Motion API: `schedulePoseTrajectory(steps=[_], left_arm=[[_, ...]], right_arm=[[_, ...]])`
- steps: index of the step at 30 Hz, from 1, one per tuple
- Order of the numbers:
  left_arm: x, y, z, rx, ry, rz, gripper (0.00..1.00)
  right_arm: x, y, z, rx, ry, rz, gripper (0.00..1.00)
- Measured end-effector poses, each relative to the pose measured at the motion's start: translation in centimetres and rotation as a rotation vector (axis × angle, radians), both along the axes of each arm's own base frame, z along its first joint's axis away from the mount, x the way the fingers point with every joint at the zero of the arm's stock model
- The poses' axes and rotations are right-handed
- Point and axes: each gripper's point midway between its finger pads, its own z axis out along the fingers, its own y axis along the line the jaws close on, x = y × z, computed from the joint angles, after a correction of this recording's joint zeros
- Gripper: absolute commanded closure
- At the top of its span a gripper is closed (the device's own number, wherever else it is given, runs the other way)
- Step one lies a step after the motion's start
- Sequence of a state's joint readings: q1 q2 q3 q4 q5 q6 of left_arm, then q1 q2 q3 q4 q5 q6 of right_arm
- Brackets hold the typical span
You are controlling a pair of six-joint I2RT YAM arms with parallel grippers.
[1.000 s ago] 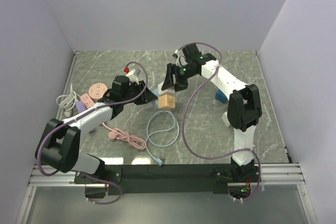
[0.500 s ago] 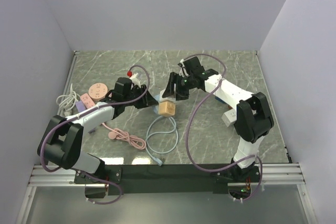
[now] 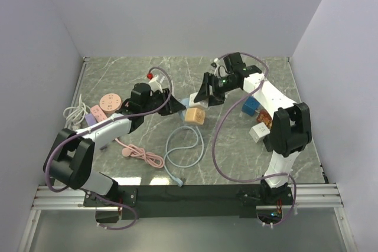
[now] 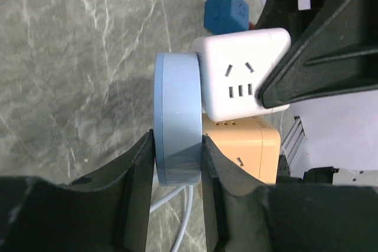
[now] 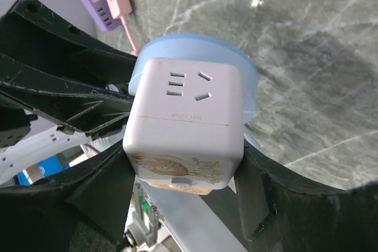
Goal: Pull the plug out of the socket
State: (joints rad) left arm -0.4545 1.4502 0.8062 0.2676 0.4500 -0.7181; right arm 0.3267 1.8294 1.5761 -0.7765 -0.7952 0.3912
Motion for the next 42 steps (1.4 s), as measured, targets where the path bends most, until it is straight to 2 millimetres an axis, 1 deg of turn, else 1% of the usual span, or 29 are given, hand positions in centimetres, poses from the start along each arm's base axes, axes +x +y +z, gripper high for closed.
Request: schedulePoseTrajectory(steps=[5, 7, 9, 11, 14, 18, 20, 22, 24, 26, 28, 31, 33, 35, 37, 39, 42], left_arm=[[-0.9, -0.3, -2.1, 0.025, 0.074, -0.035, 0.99], [-1.3, -0.3, -2.7, 0.030, 0.098, -0.050, 0.99], [-1.5, -0.4, -2.8, 0.030, 0.111, -0.062, 0.99], [-1.4, -0.5, -2.6, 0.029, 0.106, -0.061, 0.99], [-1.2, -0.7, -2.1, 0.019, 0.093, -0.066, 0.99], [-0.3, -1.2, -0.4, -0.010, 0.033, -0.061, 0.99], [0.1, -1.5, 0.5, -0.026, 0.003, -0.063, 0.99], [0.3, -1.7, 1.0, -0.034, -0.014, -0.065, 0.99], [0.4, -1.6, 1.0, -0.031, -0.013, -0.061, 0.99], [0.4, -1.5, 0.4, -0.019, 0.004, -0.055, 0.99], [0.3, -1.2, -0.7, 0.002, 0.040, -0.048, 0.99], [0.0, -0.5, -3.1, 0.043, 0.118, -0.034, 0.99], [-0.2, 0.4, -5.0, 0.086, 0.176, 0.000, 0.99], [-0.3, 1.5, -6.9, 0.132, 0.230, 0.042, 0.99], [-0.3, 2.3, -7.8, 0.153, 0.266, 0.070, 0.99], [-0.1, 2.5, -7.9, 0.157, 0.266, 0.081, 0.99], [-0.1, 2.5, -7.8, 0.157, 0.267, 0.082, 0.99]], right_arm=[[-1.3, -0.1, -2.1, -0.041, 0.012, -0.109, 1.00], [-2.0, -0.1, -2.6, -0.058, 0.005, -0.161, 1.00], [-2.2, -0.2, -2.6, -0.066, 0.002, -0.194, 1.00], [-2.0, -0.3, -2.4, -0.062, 0.001, -0.212, 1.00], [-1.7, -0.8, -1.5, -0.051, 0.012, -0.185, 1.00], [-0.5, -1.4, 0.4, -0.040, -0.023, -0.124, 1.00], [-0.3, -1.8, 1.2, -0.024, -0.026, -0.111, 1.00], [-0.2, -2.0, 1.6, -0.017, -0.023, -0.100, 1.00], [-0.2, -1.9, 1.3, -0.012, -0.011, -0.096, 1.00], [-0.2, -1.6, 0.6, -0.020, -0.004, -0.104, 1.00], [-0.3, -1.0, -0.7, -0.041, 0.004, -0.130, 1.00], [-0.9, -0.3, -2.9, -0.084, 0.016, -0.189, 1.00], [-1.7, -0.3, -3.6, -0.105, 0.034, -0.226, 1.00], [-1.8, -0.7, -3.0, -0.107, 0.028, -0.256, 1.00], [-1.2, -1.2, -1.7, -0.091, -0.004, -0.277, 1.00], [-0.2, -2.3, -0.2, -0.076, -0.041, -0.300, 1.00], [1.8, -5.1, 1.7, -0.086, -0.096, -0.364, 1.00]])
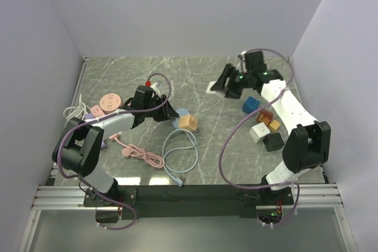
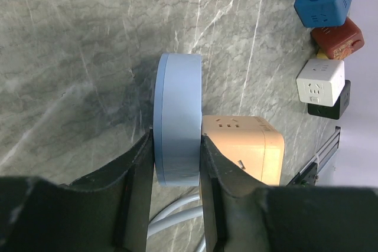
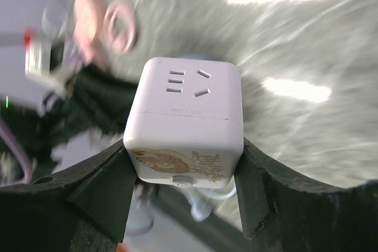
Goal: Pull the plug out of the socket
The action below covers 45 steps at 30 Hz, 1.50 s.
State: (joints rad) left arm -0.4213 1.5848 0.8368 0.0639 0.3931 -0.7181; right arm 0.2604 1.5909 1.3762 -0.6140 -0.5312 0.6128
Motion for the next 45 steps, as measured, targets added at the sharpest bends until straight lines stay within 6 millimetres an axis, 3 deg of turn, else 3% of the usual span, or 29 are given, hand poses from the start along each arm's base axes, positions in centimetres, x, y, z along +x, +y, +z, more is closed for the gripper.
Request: schedulePoseTrajectory(steps=[3, 6, 12, 15, 17, 22, 27, 31, 33, 34, 39, 43, 45], left_arm=[[0.0, 0.0, 0.0, -0.001, 0.001, 0.001, 0.99], [-0.1, 0.0, 0.1, 0.000, 0.001, 0.001, 0.99], [0.0, 0.2, 1.7, 0.004, -0.005, 0.008, 0.99], [0.3, 0.1, 3.3, -0.006, -0.034, 0.011, 0.99], [0.5, 0.0, 4.4, -0.017, -0.059, 0.011, 0.99], [0.8, -0.1, 5.4, -0.026, -0.080, 0.012, 0.99], [0.6, 0.0, 5.2, -0.020, -0.068, 0.014, 0.99], [0.4, 0.2, 5.0, -0.011, -0.054, 0.016, 0.99], [0.3, 0.2, 4.9, -0.009, -0.050, 0.017, 0.99], [0.3, 0.2, 4.9, -0.008, -0.049, 0.018, 0.99], [0.3, 0.2, 4.8, -0.007, -0.048, 0.018, 0.99], [0.3, 0.3, 4.8, -0.003, -0.045, 0.021, 0.99], [0.3, 0.3, 4.7, -0.002, -0.043, 0.022, 0.99]], right_arm=[[2.6, -4.8, 0.9, -0.092, -0.044, -0.129, 1.00], [4.5, -10.7, 0.3, -0.223, -0.047, -0.300, 1.00], [6.0, -22.4, -3.2, -0.451, 0.043, -0.643, 1.00], [6.1, -26.4, -5.4, -0.541, 0.114, -0.747, 1.00], [6.1, -27.9, -7.0, -0.577, 0.161, -0.776, 1.00], [5.9, -28.8, -10.8, -0.623, 0.255, -0.772, 1.00], [5.7, -28.8, -12.7, -0.634, 0.298, -0.758, 1.00], [5.7, -28.5, -13.2, -0.619, 0.306, -0.750, 0.66], [5.6, -28.3, -13.4, -0.608, 0.308, -0.743, 0.56], [5.6, -28.1, -13.5, -0.603, 0.310, -0.739, 0.45], [5.7, -27.7, -13.5, -0.579, 0.310, -0.730, 0.12], [5.5, -27.6, -12.0, -0.571, 0.285, -0.738, 0.07], [5.4, -27.6, -9.9, -0.561, 0.240, -0.750, 0.06]])
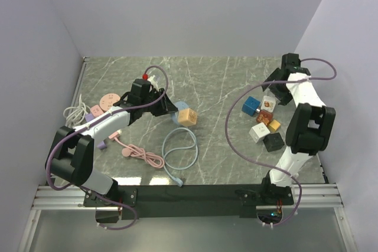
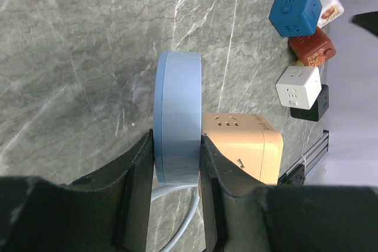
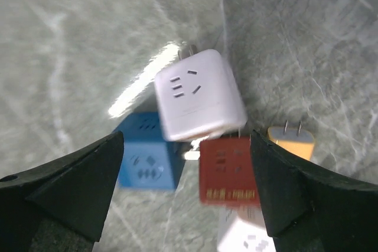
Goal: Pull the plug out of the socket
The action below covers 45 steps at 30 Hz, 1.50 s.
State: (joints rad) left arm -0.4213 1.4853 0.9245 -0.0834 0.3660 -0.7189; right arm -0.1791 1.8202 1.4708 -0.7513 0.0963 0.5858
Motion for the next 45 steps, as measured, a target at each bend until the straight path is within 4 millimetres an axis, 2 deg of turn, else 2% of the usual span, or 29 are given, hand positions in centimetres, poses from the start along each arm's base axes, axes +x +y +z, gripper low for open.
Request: schedulePoseTrajectory(steps=[2, 6, 9, 10, 13, 16, 20, 23, 29, 35, 39, 45], left_arm=[[-0.1, 0.1, -0.1, 0.004, 0.005, 0.002, 0.99], [-0.1, 0.2, -0.2, 0.009, 0.009, 0.008, 0.99], [0.0, 0.2, -0.1, 0.007, 0.008, 0.009, 0.99], [0.0, 0.1, -0.1, 0.006, 0.008, 0.009, 0.99], [0.1, 0.1, 0.2, 0.002, 0.004, 0.010, 0.99], [0.3, 0.0, 0.5, -0.003, 0.000, 0.014, 0.99], [0.5, 0.1, 0.5, -0.008, 0.008, 0.039, 0.99], [0.8, 0.2, 0.5, -0.011, 0.017, 0.065, 0.99], [1.1, 0.5, 0.6, -0.006, 0.020, 0.118, 0.99], [1.0, 0.5, 1.6, -0.021, 0.001, 0.137, 0.99], [0.9, 0.5, 2.0, -0.026, -0.004, 0.142, 0.99], [0.9, 0.6, 1.8, -0.024, 0.001, 0.147, 0.99]], right_arm=[[0.0, 0.3, 2.7, -0.002, -0.067, 0.012, 0.05], [0.1, 3.1, 8.1, 0.041, -0.242, 0.134, 0.05], [-0.5, 8.4, 11.1, 0.108, -0.359, 0.321, 0.04], [-1.0, 10.8, 11.6, 0.136, -0.383, 0.400, 0.04], [-2.8, 18.0, 11.9, 0.219, -0.412, 0.619, 0.03], [-5.3, 24.4, 10.6, 0.343, -0.410, 0.787, 0.02], [-8.3, 28.4, 8.0, 0.442, -0.337, 0.854, 0.02], [-9.3, 31.0, 7.5, 0.484, -0.315, 0.890, 0.02], [-10.7, 34.8, 7.4, 0.543, -0.299, 0.930, 0.01], [-9.4, 36.2, 5.8, 0.548, -0.245, 0.921, 0.02], [-9.3, 36.8, 4.4, 0.563, -0.204, 0.920, 0.13], [-9.8, 38.0, 4.4, 0.616, -0.193, 0.947, 0.29]])
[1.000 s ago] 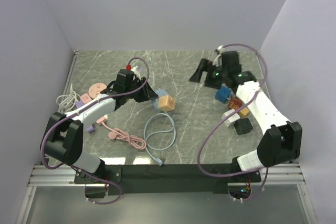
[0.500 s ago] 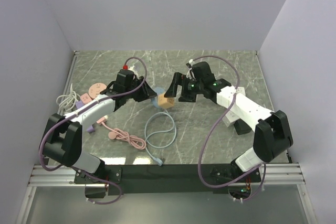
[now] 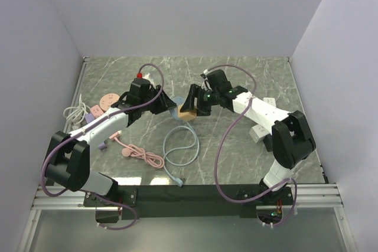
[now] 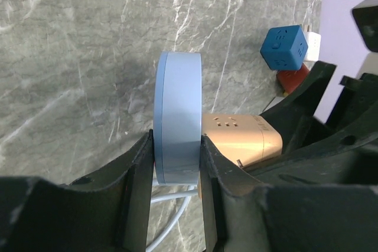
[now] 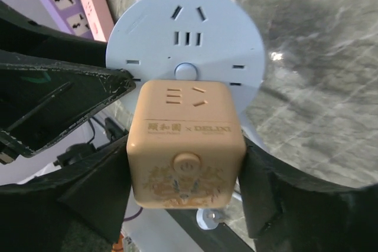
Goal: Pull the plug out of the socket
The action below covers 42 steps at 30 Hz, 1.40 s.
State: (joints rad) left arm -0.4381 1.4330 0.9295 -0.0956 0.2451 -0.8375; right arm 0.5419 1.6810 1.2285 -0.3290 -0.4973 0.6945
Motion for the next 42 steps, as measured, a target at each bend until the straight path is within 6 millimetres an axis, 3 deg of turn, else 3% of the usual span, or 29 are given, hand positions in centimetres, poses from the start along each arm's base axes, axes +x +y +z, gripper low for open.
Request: schedulePoseTrajectory(steps=[4, 6, 7, 8, 10, 11, 12, 13, 15, 18, 23, 26, 29, 30, 32, 35, 36, 37, 42], left_arm=[[-0.1, 0.1, -0.1, -0.001, 0.006, 0.006, 0.99], [-0.1, 0.2, -0.3, 0.000, 0.012, 0.013, 0.99], [-0.1, 0.3, -0.4, 0.000, 0.013, 0.015, 0.99], [0.0, 0.3, -0.4, 0.002, 0.012, 0.017, 0.99], [0.0, 0.4, -0.4, 0.002, 0.012, 0.019, 0.97], [0.0, 0.4, -0.4, 0.002, 0.012, 0.019, 0.89], [0.0, 0.4, -0.4, 0.003, 0.011, 0.019, 0.69], [0.0, 0.4, -0.4, 0.004, 0.010, 0.017, 0.60], [0.0, 0.4, -0.4, 0.006, 0.004, 0.010, 0.43], [-0.1, -0.1, 0.1, -0.014, -0.009, -0.020, 0.32], [-0.2, -0.6, 0.5, -0.029, -0.021, -0.039, 0.26], [-0.2, -0.6, 0.4, -0.029, -0.020, -0.039, 0.27], [-0.1, -0.6, 0.1, -0.025, -0.012, -0.036, 0.35], [-0.1, -0.6, -0.3, -0.023, -0.003, -0.035, 0.45], [0.1, -0.5, -0.9, -0.012, 0.012, -0.030, 0.54], [0.3, -0.4, -1.9, -0.002, 0.036, -0.019, 0.77], [0.3, -0.5, -1.9, -0.004, 0.037, -0.021, 0.91], [0.4, -0.6, -1.8, 0.000, 0.035, -0.024, 0.98], [0.4, -0.6, -1.9, 0.005, 0.038, -0.023, 0.99]], right_arm=[[-0.4, 0.7, -0.4, 0.013, 0.020, 0.023, 0.35], [-0.3, 0.9, -0.6, 0.013, 0.028, 0.029, 0.44], [-0.3, 1.0, -0.6, 0.015, 0.031, 0.032, 0.49], [-0.3, 1.1, -0.7, 0.017, 0.034, 0.034, 0.63], [-0.2, 1.2, -0.6, 0.019, 0.034, 0.037, 0.75], [-0.2, 1.2, -0.7, 0.017, 0.034, 0.039, 0.86], [-0.1, 1.2, -0.6, 0.016, 0.033, 0.042, 0.93], [-0.1, 1.2, -0.6, 0.015, 0.031, 0.046, 1.00], [-0.1, 1.2, -0.5, 0.011, 0.029, 0.054, 1.00], [-0.2, 1.2, -0.4, 0.003, 0.020, 0.072, 1.00], [-0.6, 1.3, -0.2, 0.004, 0.014, 0.105, 1.00], [-0.7, 1.4, -0.1, 0.009, 0.013, 0.114, 1.00], [-1.0, 1.4, 0.0, 0.018, 0.016, 0.129, 1.00], [-1.1, 1.5, 0.0, 0.019, 0.018, 0.133, 1.00], [-1.1, 1.4, -0.1, 0.014, 0.020, 0.134, 1.00], [-1.0, 1.3, -0.2, 0.006, 0.022, 0.126, 1.00], [-1.1, 1.3, -0.3, 0.004, 0.027, 0.123, 1.00], [-1.1, 1.3, -0.4, 0.003, 0.031, 0.121, 1.00], [-1.0, 1.1, -0.3, 0.002, 0.037, 0.116, 1.00]])
